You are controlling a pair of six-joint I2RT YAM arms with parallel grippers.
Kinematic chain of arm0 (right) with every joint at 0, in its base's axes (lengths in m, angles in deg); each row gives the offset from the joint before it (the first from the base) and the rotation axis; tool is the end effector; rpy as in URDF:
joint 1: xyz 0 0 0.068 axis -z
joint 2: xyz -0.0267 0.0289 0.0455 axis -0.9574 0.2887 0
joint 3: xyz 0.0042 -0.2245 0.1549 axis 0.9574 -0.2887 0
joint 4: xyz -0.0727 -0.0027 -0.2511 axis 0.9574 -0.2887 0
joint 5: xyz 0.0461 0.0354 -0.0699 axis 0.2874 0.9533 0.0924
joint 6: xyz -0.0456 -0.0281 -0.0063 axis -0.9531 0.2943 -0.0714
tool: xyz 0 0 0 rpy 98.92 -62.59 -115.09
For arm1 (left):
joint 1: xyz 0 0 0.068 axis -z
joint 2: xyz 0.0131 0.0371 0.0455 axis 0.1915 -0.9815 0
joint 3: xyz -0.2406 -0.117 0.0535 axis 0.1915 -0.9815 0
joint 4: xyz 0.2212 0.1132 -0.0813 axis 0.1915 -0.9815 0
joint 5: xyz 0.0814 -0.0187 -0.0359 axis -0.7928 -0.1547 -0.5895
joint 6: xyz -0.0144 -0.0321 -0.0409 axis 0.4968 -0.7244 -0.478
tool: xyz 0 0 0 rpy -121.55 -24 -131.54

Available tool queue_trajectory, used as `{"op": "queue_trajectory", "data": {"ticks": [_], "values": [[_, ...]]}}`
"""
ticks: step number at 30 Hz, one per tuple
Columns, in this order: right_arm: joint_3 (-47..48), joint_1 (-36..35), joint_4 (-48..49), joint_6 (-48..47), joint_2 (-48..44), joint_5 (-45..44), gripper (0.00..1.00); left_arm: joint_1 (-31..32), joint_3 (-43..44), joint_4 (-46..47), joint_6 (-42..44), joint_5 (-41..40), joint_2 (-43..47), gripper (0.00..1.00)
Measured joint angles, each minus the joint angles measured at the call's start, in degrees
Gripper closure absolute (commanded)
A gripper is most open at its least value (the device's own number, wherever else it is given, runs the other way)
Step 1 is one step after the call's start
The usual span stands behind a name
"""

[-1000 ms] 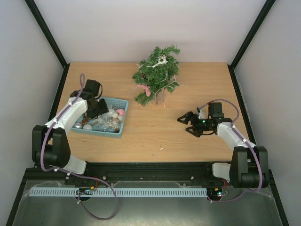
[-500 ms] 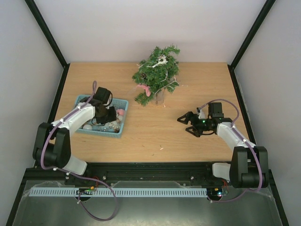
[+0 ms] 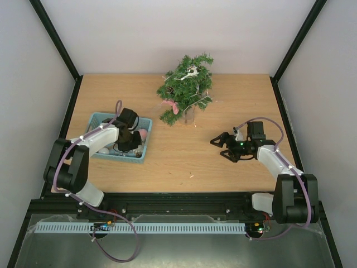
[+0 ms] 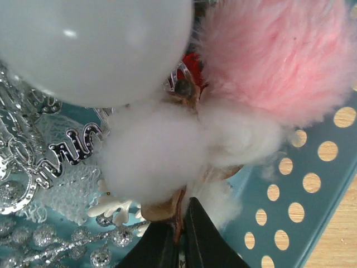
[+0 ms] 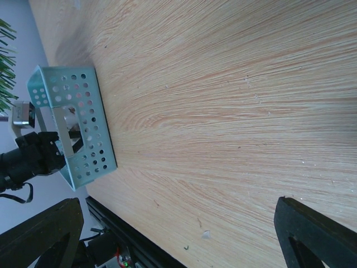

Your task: Decorate the small christmas tree

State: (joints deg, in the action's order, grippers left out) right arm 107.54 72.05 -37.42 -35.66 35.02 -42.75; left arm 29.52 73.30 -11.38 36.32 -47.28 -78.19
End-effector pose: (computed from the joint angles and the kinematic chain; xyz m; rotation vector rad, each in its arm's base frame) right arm 0.2305 0.0290 0.1890 0.3164 2.4353 1.1785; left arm 0.2714 -0.0950 0.1733 -0.3435 2.8361 -0.3632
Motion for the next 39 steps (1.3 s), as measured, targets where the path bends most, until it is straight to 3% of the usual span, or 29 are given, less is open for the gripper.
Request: {"op": "queue_trajectory", "data": {"ticks": [12,19,24,31,39], "values": [[0.0,0.0,0.0,0.02,-3.13,0.24,0.05,0.11,6.71,-8.48,-0.57,-7.98,7.17,0.98],[0.48,-0.37,-0.07,1.53,-7.41,0.76,0.05,-1.33,12.22,-12.9,0.9,-5.75,12.63,0.98],[4.31,-5.51,0.61,5.44,-9.88,1.62,0.06,-1.7,13.53,-14.25,3.28,1.33,17.77,0.98],[14.27,-21.35,2.93,12.41,-10.21,1.46,0.08,-1.73,14.38,-12.55,5.31,16.94,30.82,0.97],[24.06,-25.83,8.04,17.46,-7.89,1.62,0.18,-0.81,11.98,-4.28,2.27,32.92,41.07,0.93]]}}
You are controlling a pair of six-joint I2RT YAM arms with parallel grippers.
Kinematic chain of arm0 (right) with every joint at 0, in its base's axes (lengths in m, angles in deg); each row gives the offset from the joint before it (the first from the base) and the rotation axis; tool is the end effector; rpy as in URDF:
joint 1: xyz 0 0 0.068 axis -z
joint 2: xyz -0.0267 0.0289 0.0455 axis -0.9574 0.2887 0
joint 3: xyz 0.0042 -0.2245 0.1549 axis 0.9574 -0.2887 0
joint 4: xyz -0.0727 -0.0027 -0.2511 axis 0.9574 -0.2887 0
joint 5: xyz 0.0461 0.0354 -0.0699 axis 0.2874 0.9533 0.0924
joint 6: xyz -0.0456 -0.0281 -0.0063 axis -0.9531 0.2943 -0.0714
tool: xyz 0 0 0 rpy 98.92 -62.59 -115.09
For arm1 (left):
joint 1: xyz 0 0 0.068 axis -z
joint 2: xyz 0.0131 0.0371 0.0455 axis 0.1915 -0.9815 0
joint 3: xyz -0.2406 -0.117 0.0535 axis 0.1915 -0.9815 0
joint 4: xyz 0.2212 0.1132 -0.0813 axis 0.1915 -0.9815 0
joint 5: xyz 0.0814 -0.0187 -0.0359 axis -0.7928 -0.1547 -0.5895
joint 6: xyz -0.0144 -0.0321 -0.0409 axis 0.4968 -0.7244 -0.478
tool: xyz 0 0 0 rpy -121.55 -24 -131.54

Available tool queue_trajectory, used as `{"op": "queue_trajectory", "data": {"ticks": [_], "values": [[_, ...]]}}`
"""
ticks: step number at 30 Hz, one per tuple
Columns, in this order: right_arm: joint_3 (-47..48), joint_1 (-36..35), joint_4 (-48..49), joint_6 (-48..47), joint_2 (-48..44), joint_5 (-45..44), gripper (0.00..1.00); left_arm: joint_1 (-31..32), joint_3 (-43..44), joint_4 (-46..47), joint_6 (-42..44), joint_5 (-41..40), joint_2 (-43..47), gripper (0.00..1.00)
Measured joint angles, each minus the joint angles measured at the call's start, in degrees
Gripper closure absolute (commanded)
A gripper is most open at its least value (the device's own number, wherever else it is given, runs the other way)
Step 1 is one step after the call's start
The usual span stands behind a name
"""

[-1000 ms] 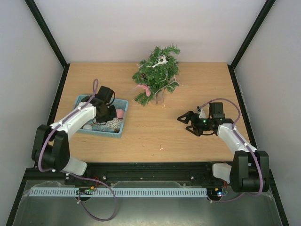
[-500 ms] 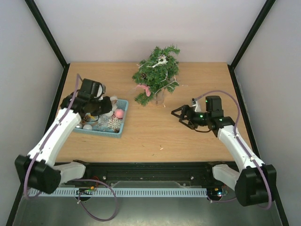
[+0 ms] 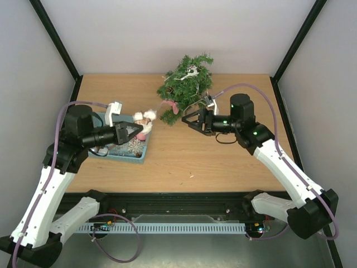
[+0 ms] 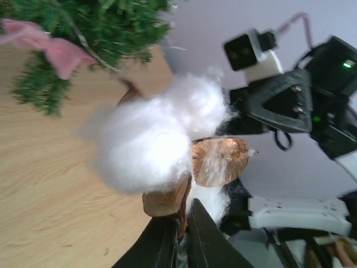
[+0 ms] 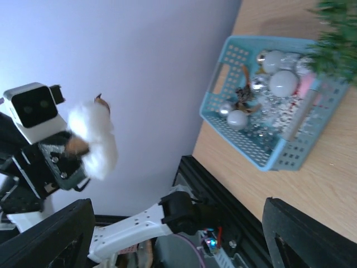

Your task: Decorate the small christmas tree

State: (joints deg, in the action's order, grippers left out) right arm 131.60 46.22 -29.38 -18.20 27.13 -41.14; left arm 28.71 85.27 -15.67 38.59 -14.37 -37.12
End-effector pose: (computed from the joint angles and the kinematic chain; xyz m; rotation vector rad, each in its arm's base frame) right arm 0.2090 0.1346 0.3722 -0.2673 1.9810 1.6012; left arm 0.1460 -0.0703 0.3988 0.2494 2.0408 -1.2133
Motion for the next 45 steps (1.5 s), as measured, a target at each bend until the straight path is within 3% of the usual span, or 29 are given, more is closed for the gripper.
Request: {"op": "queue_trajectory", "data": {"ticks": [9,22,27,36,39,45], "values": [[7.39,-7.56,6.21,4.76,6.23,0.63,0.2,0.15,-2.86,8.81,-6.27,9.14,3.48,0.92],[16.28,-13.29,8.96,5.49,12.09,-0.31,0.21,1.03,-4.61,11.67,-8.76,10.86,4.94,0.92],[17.2,-15.58,8.48,4.7,13.88,-0.66,0.3,1.09,-5.42,12.22,-9.25,10.84,5.46,0.92],[17.99,-17.14,6.69,3.34,15.54,-1.53,0.66,1.29,-5.64,12.22,-9.33,10.64,5.6,0.87],[18.01,-17.27,6.32,3.06,15.54,-1.73,0.72,1.29,-5.66,12.2,-9.25,10.34,5.62,0.8],[18.01,-17.27,6.1,2.91,15.54,-2.36,0.84,1.29,-5.66,12.0,-9.14,9.49,5.62,0.78]]}}
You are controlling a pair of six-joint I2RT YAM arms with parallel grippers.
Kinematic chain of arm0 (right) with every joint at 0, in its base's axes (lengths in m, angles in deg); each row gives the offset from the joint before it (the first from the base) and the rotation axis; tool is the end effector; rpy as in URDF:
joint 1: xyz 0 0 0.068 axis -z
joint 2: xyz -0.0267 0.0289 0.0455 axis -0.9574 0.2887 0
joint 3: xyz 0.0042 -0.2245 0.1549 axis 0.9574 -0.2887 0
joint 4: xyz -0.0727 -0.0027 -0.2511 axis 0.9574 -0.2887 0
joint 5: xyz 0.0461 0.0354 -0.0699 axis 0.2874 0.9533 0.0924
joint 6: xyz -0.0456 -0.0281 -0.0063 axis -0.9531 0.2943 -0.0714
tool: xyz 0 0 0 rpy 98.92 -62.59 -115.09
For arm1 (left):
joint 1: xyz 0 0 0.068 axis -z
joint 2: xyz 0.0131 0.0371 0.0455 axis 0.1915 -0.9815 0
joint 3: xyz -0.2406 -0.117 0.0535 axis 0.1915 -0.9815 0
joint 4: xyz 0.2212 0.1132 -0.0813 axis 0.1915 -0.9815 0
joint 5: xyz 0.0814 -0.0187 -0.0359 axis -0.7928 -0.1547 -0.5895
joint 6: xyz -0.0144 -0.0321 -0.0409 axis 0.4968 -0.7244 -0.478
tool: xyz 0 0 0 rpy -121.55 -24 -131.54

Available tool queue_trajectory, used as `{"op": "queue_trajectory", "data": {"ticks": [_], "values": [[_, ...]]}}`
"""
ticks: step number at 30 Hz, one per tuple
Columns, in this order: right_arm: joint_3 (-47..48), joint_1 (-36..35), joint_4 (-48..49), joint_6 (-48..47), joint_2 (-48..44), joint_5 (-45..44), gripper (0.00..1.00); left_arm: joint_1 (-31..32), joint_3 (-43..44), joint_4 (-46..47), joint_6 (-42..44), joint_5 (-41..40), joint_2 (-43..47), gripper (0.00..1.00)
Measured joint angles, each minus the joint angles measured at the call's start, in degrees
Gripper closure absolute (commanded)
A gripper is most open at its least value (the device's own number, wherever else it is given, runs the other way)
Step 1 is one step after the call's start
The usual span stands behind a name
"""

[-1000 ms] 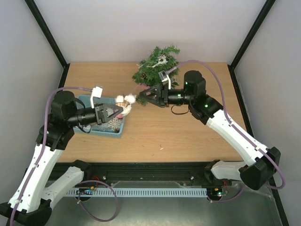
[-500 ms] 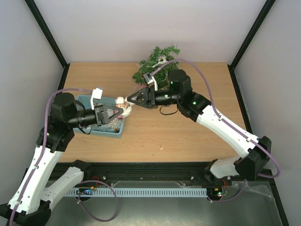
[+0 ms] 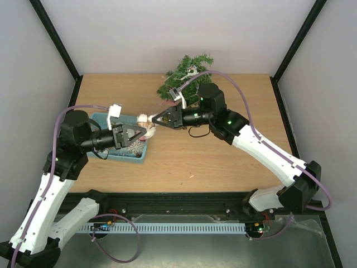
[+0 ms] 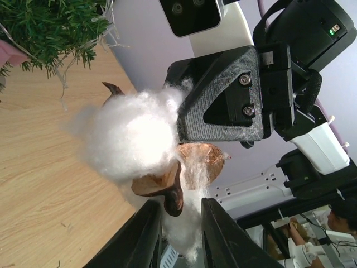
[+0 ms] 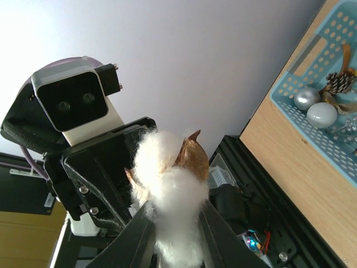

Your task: Decorate the small christmas tree

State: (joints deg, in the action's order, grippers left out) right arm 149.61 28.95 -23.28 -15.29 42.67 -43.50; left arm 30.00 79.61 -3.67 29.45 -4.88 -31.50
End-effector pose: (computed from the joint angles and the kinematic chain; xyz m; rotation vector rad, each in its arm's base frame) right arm 0.2089 0.2372 0.4211 -0.5548 1.8689 1.8090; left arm 0.1270 -0.0721 0.4017 0.3464 1.8911 -1.4598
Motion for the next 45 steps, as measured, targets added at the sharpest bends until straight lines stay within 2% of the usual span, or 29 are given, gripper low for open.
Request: {"op": "queue_trajectory", "data": {"ticks": [1,3,7,11,19,24,28,35,45], "values": [[0.0,0.0,0.0,0.04,0.0,-0.02,0.85,0.0,0.0,0.02,0.0,-0.09,0.0,0.76],[0.0,0.0,0.0,0.09,0.0,-0.11,0.88,0.0,0.0,0.0,-0.04,-0.44,0.0,0.62],[-0.02,0.0,-0.09,-0.15,-0.04,-0.68,0.91,0.0,0.24,-0.35,0.37,-1.55,-0.07,0.43],[-0.37,0.0,-0.57,-0.42,-0.68,-1.66,0.91,0.0,2.58,-2.34,0.98,-3.21,-0.94,0.36],[-0.59,2.12,-6.8,-4.76,-4.63,-5.31,0.95,0.0,12.79,-5.4,1.97,-7.61,-3.06,0.34],[-0.28,12.13,-12.33,-8.15,-8.66,-6.4,0.96,0.0,16.37,-5.99,2.78,-9.77,-3.76,0.35],[1.9,20.81,-17.77,-11.67,-10.6,-7.65,0.96,0.0,16.46,-6.34,2.93,-11.23,-5.09,0.36],[6.93,31.12,-24.35,-17.4,-11.8,-12.24,0.98,-0.26,15.06,-8.41,3.96,-14.58,-7.8,0.38],[6.8,37.97,-22.1,-16.98,-9.88,-15.5,0.99,-1.7,11.47,-10.91,5.73,-16.81,-9.05,0.39]]}}
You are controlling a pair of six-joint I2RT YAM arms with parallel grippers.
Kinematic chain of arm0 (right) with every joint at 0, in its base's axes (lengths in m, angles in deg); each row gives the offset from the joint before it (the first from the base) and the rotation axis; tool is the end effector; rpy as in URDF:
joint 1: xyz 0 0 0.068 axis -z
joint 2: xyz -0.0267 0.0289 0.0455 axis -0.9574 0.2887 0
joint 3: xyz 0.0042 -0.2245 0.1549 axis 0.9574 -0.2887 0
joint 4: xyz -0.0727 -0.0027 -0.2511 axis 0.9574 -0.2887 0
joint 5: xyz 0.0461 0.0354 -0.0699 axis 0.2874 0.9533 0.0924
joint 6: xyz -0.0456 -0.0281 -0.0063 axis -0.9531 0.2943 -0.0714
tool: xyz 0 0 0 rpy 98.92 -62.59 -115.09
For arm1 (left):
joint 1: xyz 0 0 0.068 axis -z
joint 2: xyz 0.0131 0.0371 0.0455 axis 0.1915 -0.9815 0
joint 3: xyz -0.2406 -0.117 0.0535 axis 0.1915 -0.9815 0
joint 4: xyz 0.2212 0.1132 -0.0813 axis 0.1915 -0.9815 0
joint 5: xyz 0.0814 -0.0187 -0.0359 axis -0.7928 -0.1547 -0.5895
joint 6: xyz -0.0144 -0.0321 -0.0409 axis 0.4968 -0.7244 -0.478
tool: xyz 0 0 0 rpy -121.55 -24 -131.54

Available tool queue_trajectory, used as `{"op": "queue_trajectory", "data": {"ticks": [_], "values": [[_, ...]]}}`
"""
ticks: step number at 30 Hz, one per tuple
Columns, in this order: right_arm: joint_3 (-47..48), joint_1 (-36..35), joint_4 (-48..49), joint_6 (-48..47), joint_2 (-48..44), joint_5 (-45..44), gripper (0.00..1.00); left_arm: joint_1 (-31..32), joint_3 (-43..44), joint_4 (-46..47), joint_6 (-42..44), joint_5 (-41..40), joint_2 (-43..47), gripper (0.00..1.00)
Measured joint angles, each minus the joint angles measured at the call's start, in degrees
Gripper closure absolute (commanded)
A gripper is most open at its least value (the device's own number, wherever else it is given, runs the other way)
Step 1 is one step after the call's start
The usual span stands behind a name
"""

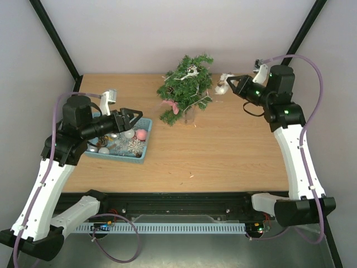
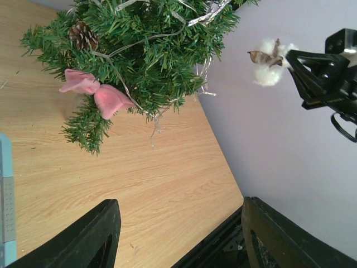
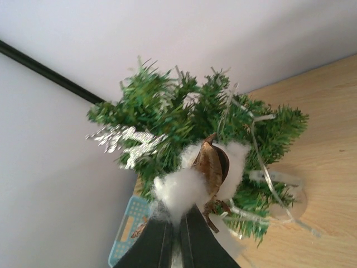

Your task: Decorate the small christmas tree

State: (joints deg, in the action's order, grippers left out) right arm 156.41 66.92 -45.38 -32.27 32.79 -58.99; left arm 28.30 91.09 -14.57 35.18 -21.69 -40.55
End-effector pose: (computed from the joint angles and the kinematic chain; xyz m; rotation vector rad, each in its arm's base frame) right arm 0.2481 0.0436 0.4670 0.0846 1.7597 0.9385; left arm 0.1586 -0.0691 0.4229 0.1097 1.9950 -1.1268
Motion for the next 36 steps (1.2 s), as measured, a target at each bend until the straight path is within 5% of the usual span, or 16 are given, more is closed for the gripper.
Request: {"op": "queue_trajectory", "data": {"ticks": [13,36], "values": [[-3.1,1.86,16.9,8.13,12.59,2.6,0.99,-1.4,-0.87,-0.44,0.98,0.09,1.88,0.4],[-6.05,2.19,38.1,20.96,20.41,11.69,0.99,-1.6,-2.58,-0.61,0.87,0.55,1.92,0.42]]}}
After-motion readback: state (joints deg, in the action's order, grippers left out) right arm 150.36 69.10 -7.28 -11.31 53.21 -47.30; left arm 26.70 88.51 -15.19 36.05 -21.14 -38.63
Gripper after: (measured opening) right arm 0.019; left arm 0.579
